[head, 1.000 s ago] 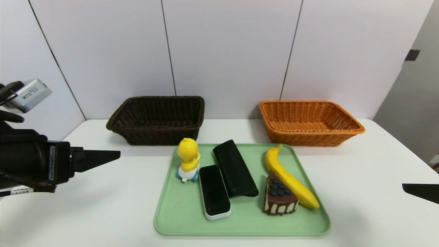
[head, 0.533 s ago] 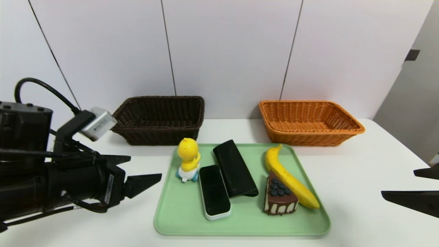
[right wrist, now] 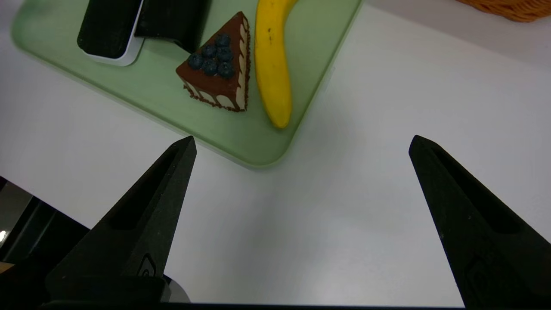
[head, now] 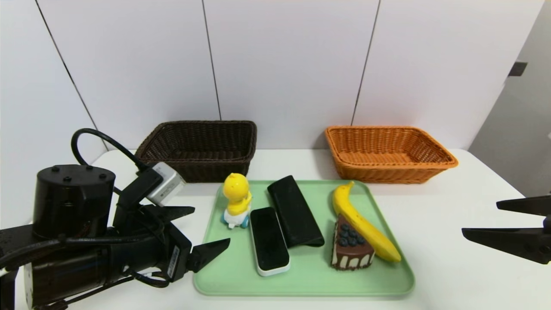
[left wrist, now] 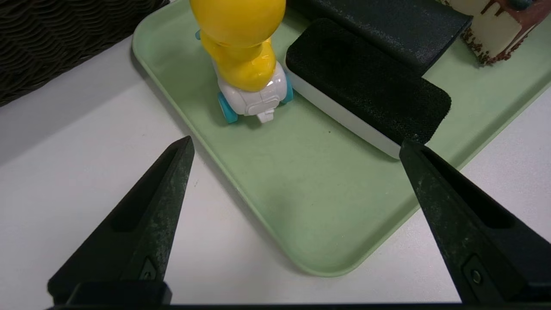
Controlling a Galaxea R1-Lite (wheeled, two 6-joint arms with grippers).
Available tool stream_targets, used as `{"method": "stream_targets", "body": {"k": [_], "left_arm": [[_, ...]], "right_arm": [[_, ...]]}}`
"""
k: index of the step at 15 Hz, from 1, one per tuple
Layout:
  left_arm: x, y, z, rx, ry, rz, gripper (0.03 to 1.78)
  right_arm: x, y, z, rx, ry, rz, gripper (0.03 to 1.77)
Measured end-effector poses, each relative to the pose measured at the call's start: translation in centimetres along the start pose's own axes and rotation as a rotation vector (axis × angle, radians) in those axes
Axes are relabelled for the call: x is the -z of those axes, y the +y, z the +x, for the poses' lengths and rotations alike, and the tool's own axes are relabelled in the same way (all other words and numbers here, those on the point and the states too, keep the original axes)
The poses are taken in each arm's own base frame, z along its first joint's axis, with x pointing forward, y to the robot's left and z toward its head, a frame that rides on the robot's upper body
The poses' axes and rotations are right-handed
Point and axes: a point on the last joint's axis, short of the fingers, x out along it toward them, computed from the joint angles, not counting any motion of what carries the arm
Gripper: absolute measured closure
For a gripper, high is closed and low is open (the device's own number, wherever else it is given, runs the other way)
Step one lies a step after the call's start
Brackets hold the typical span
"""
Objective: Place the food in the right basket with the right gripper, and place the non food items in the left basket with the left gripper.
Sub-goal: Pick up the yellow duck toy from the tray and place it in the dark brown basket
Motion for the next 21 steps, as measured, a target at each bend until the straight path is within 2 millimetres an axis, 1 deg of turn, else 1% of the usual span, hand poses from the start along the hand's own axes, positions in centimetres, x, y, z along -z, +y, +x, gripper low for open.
{"method": "stream_targets", "body": {"k": [4, 8, 12, 18, 21], "left_arm": [[0.1, 0.1, 2.1, 0.001, -0.023, 0.037, 0.12], [0.3, 0.4, 4.2, -0.037, -0.036, 0.03, 0.12], [0.4, 0.6, 6.1, -0.037, -0.074, -0.019, 0.12], [0.8, 0.8, 8.2, -0.039, -0.099, -0.021, 0.12], [0.8, 1.1, 9.4, -0.045, -0.142, -0.017, 0.12]], "right_arm": [[-0.1, -0.1, 0.7, 0.0, -0.034, -0.012, 0.09], [0.4, -0.2, 1.3, -0.001, -0.017, -0.007, 0.09], [0.6, -0.2, 1.4, 0.0, -0.012, -0.005, 0.09], [0.7, -0.1, 1.4, -0.003, -0.009, -0.013, 0.09], [0.8, -0.1, 1.3, -0.004, -0.01, -0.026, 0.09]]}}
